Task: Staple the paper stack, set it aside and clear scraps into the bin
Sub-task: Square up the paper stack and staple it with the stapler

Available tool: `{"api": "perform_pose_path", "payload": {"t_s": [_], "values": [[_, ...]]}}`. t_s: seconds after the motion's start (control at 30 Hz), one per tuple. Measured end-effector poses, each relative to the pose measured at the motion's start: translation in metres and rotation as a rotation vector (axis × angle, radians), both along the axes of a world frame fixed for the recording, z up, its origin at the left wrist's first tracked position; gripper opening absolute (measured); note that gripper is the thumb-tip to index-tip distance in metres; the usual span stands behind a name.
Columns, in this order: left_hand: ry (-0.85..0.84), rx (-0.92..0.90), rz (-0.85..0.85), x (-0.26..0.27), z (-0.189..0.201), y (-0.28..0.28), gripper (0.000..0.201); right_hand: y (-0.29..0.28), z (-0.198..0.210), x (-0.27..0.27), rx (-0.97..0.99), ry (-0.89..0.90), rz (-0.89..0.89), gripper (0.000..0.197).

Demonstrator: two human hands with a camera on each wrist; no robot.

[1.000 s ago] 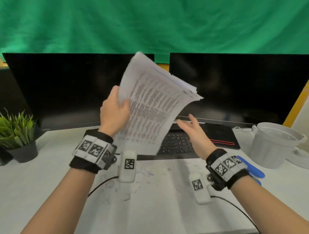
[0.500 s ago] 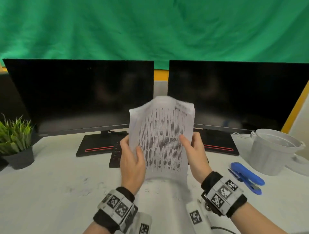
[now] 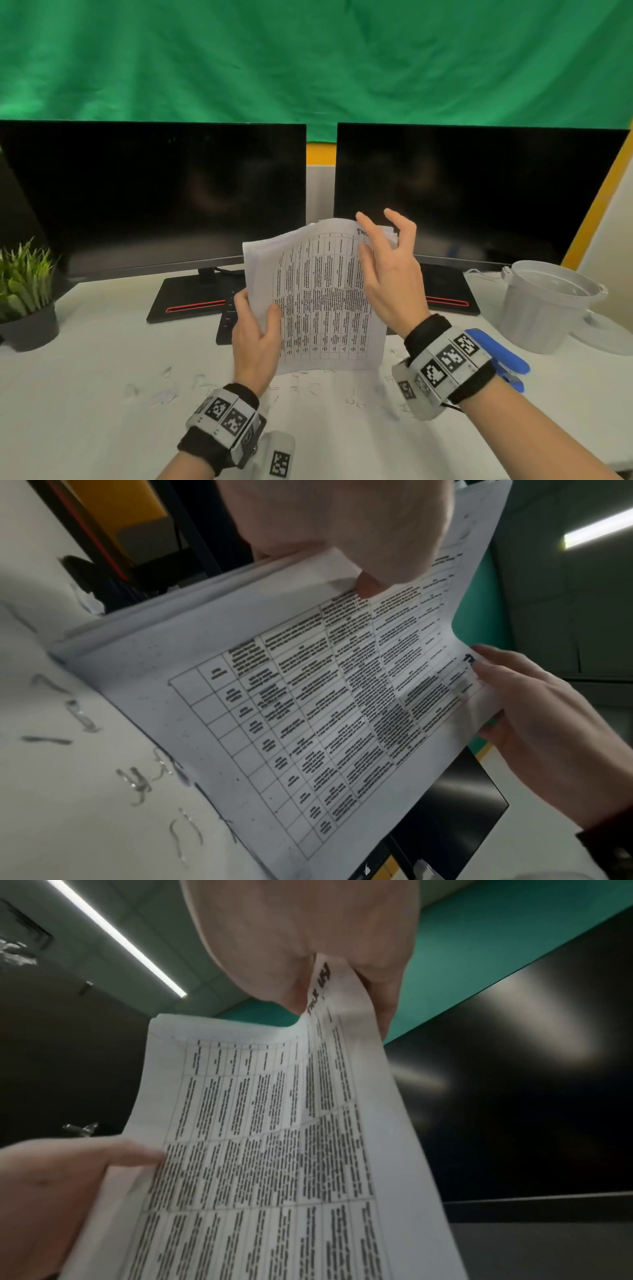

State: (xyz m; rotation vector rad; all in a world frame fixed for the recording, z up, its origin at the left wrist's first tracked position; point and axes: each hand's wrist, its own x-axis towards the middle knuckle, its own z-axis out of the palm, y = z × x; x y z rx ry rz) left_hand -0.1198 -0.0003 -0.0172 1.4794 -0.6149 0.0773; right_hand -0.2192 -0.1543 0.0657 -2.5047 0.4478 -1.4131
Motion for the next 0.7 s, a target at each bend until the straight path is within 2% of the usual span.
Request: {"api": "perform_pose_path", "payload": {"t_s": [0.1, 0.17, 0.33, 0.4, 0.6, 0.7], "values": [[0.016, 0.000, -0.012, 0.002, -0.002, 0.001, 0.025, -0.002, 0.006, 0.000, 0.056, -0.013, 0.037, 0.036], [0.044, -0.006, -0.026, 0.003, -0.004, 0.001, 0.024, -0.004, 0.007, 0.000, 0.150, -0.039, 0.123, 0.040], [0.097, -0.034, -0.058, 0.002, -0.002, 0.001, 0.024, -0.011, 0.002, -0.002, 0.709, -0.186, 0.438, 0.063], [0.074, -0.041, -0.056, 0.002, 0.007, 0.000, 0.025, -0.014, -0.004, -0.003, 0.873, -0.183, 0.497, 0.061], [-0.114, -0.088, -0.029, 0.010, 0.055, -0.004, 0.014, -0.015, -0.018, 0.002, 1.040, -0.115, 0.496, 0.040], [-0.157, -0.088, -0.030, 0.015, 0.067, -0.004, 0.008, -0.017, -0.023, 0.004, 1.061, -0.088, 0.484, 0.033]]}}
